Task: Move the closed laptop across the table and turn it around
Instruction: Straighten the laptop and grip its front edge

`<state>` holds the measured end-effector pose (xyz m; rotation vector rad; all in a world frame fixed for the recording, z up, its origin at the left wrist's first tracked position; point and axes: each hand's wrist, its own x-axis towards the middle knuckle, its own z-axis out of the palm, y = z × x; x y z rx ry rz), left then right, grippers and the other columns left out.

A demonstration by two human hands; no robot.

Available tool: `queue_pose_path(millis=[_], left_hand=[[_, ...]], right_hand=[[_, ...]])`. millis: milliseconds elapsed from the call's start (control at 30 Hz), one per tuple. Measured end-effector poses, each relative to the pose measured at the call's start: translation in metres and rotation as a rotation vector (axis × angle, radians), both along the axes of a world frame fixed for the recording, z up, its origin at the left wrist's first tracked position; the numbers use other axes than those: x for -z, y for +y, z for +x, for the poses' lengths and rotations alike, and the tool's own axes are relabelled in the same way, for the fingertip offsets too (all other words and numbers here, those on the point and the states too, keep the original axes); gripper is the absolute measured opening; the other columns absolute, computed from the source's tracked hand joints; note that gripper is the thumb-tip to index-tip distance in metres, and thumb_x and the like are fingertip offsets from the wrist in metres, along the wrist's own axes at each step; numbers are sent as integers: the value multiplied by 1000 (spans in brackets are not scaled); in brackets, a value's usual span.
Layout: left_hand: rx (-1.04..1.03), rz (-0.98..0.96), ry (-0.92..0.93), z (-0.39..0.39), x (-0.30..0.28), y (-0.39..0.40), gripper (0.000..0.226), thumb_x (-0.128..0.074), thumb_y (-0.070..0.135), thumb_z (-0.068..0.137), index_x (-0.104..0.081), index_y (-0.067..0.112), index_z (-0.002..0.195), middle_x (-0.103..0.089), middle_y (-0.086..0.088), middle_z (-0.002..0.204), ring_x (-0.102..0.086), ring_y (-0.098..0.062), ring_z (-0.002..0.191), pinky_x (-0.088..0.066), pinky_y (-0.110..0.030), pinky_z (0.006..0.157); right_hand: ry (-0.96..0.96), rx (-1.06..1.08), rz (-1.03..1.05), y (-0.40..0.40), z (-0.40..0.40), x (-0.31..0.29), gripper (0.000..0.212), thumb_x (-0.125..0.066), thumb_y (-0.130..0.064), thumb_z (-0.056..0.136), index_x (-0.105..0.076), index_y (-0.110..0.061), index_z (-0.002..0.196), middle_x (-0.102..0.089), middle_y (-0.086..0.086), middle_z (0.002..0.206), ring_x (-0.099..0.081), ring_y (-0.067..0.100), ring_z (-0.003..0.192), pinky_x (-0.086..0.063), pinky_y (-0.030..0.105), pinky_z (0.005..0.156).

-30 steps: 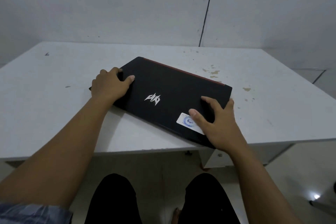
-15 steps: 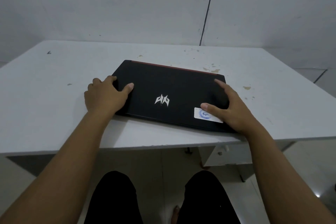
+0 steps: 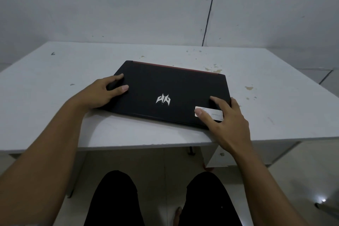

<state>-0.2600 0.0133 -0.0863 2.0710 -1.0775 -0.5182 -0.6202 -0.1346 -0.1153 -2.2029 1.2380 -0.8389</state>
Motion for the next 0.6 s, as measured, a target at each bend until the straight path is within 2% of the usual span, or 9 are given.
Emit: queue_pose_path(millis=[67, 133, 233, 367, 500, 600], left_hand=[[-15, -1, 4, -3, 0, 1, 82, -65, 73, 78, -45, 45, 152, -41, 16, 156, -42, -3, 127, -31, -24, 100], [-29, 2, -13, -7, 1, 4, 81, -64, 70, 81, -43, 42, 154, -40, 13, 158, -40, -5, 132, -29, -24, 101], [-50, -9, -26, -14, 5, 10, 80, -64, 65, 86, -39, 37, 157, -38, 12, 159, -37, -3, 132, -27, -23, 100], [-92, 1, -52, -25, 10, 18, 79, -63, 60, 90, -36, 32, 159, -37, 9, 161, -37, -12, 143, -27, -24, 103], [-139, -11, -24, -37, 13, 25, 80, -63, 60, 90, -34, 33, 160, -35, 6, 163, -37, -19, 145, -30, -30, 105], [-167, 36, -49, -44, 7, 26, 81, -61, 62, 90, -31, 35, 161, -33, 2, 164, -36, -24, 146, -32, -39, 110]], right_hand=[[7, -27, 2, -6, -1, 0, 87, -46, -94, 69, -52, -46, 141, -43, -1, 150, -52, 17, 121, -39, 23, 84], [13, -49, 19, -14, -1, -4, 86, -48, -93, 68, -53, -47, 140, -45, -3, 147, -52, 16, 119, -39, 24, 84], [22, -97, 37, -25, -3, -9, 83, -50, -90, 69, -54, -47, 139, -48, -6, 144, -53, 17, 121, -43, 30, 90], [-42, -127, 60, -32, -6, -9, 68, -56, -82, 75, -59, -47, 134, -51, -13, 141, -52, 11, 125, -46, 39, 103], [-47, -128, 47, -38, -7, -9, 67, -58, -77, 79, -56, -44, 137, -53, -19, 139, -50, 3, 119, -42, 31, 97], [-79, -79, 63, -44, -6, -6, 68, -66, -64, 87, -48, -36, 147, -54, -11, 146, -52, 7, 122, -39, 24, 91]])
